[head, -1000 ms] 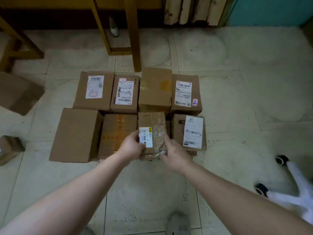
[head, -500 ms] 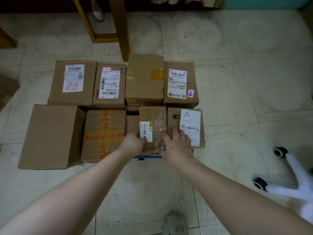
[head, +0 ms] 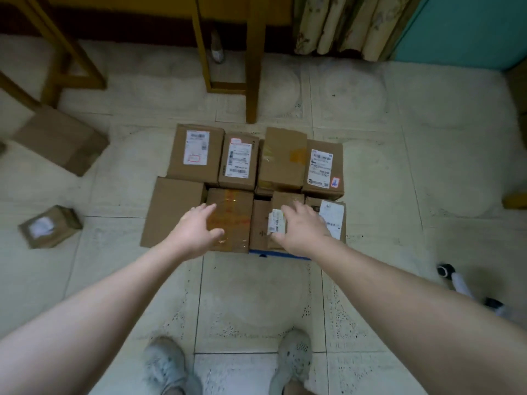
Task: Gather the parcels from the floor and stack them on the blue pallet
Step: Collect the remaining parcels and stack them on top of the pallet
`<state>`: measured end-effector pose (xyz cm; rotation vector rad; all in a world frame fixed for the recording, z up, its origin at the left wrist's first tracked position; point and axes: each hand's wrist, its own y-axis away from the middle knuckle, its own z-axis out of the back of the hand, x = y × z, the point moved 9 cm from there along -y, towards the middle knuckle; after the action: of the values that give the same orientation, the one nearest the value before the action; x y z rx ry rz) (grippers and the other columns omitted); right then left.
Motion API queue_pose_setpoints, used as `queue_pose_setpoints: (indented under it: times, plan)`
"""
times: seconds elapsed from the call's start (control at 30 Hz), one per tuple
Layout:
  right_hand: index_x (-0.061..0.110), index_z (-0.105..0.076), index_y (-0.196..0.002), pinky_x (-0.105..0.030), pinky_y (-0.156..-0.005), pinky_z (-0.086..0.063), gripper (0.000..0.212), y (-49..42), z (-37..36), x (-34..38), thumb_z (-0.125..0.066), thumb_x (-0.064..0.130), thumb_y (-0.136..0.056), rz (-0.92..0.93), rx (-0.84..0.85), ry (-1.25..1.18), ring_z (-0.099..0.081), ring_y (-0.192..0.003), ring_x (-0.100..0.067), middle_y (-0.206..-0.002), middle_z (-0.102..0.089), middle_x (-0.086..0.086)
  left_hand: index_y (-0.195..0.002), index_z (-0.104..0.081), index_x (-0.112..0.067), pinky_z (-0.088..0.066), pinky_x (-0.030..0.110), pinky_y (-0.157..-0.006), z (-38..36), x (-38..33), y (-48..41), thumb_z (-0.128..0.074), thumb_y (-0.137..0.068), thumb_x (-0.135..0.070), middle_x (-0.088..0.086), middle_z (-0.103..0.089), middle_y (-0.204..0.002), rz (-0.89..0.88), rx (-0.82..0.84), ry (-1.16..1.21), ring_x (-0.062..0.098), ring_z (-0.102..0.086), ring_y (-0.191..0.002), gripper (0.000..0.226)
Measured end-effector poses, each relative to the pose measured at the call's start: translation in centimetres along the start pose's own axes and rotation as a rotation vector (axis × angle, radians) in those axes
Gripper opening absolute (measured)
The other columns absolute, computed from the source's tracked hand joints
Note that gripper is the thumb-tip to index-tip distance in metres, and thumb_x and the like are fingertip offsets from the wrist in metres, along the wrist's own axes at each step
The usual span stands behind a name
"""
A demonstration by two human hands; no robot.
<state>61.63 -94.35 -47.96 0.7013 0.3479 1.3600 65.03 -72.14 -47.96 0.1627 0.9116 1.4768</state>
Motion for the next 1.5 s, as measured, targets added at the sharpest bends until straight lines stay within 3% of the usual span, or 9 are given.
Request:
queue_pose_setpoints:
  times: [0.13,0.3,0.63,0.97,1.2,1.33,1.5]
  plan:
    - [0.025,-0.026,-0.148,-0.047,-0.113,-0.020,0.072,6.7,6.7,7.2,-0.047,0.057,-0.087,0.035,0.005,0.067,-0.019,-0.142,-0.029,-0.156,-0.023,-0.008,-0.149,-0.024,-0.021,-0.013,0.036,-0.117,8.7,4.1,8.6,-0.060,-0.088,-0.039,0.008,-0.018,-0.157,0.079,-0.023,-0.018,0.025,-0.013,-0.144,0.073]
    - [0.024,-0.034,-0.145,-0.046,-0.105,-0.036,0.067,14.1,15.4,21.5,-0.049,0.055,-0.087,0.169,-0.057,0.095,-0.037,-0.132,-0.029,-0.147,-0.038,-0.007,-0.149,-0.024,-0.020,-0.013,0.034,-0.116,21.6,11.5,19.2,-0.060,-0.087,-0.041,0.011,-0.016,-0.157,0.175,-0.131,0.035,0.027,-0.013,-0.144,0.075]
    - [0.026,-0.034,-0.144,-0.040,-0.091,-0.045,0.068,24.9,19.1,50.8,-0.054,0.056,-0.086,0.467,-0.131,0.112,-0.047,-0.123,-0.029,-0.141,-0.043,-0.006,-0.148,-0.024,-0.026,-0.019,0.043,-0.115,41.0,29.3,38.4,-0.061,-0.087,-0.042,0.005,-0.017,-0.157,0.333,-0.422,0.190,0.026,-0.016,-0.144,0.074]
    - [0.022,-0.042,-0.139,-0.040,-0.090,-0.052,0.058,28.3,20.5,70.0,-0.057,0.048,-0.089,0.672,-0.084,0.211,-0.054,-0.113,-0.026,-0.132,-0.048,-0.006,-0.148,-0.025,-0.020,-0.018,0.039,-0.115,49.7,44.3,48.9,-0.060,-0.088,-0.038,0.009,-0.015,-0.157,0.475,-0.574,0.312,0.025,-0.015,-0.144,0.072]
    - [0.023,-0.047,-0.134,-0.032,-0.081,-0.052,0.053,26.7,21.1,84.1,-0.058,0.049,-0.088,0.822,-0.058,0.271,-0.056,-0.106,-0.025,-0.124,-0.054,-0.005,-0.148,-0.026,-0.020,-0.021,0.038,-0.113,56.3,55.5,53.5,-0.063,-0.086,-0.040,0.009,-0.017,-0.157,0.661,-0.697,0.356,0.026,-0.019,-0.143,0.074]
    - [0.022,-0.050,-0.130,-0.036,-0.080,-0.055,0.051,25.7,19.4,91.4,-0.058,0.049,-0.088,0.867,-0.029,0.328,-0.057,-0.092,-0.019,-0.108,-0.054,-0.001,-0.147,-0.028,-0.021,-0.023,0.039,-0.113,58.1,60.6,54.5,-0.064,-0.085,-0.040,0.007,-0.021,-0.156,0.731,-0.732,0.393,0.027,-0.024,-0.141,0.074]
    - [0.019,-0.043,-0.138,-0.039,-0.088,-0.052,0.058,25.2,15.3,99.1,-0.054,0.049,-0.090,0.887,0.024,0.446,-0.056,-0.105,-0.024,-0.124,-0.052,-0.006,-0.147,-0.026,-0.025,-0.022,0.038,-0.112,59.0,67.4,55.1,-0.063,-0.085,-0.041,0.005,-0.018,-0.157,0.761,-0.710,0.460,0.026,-0.022,-0.142,0.074]
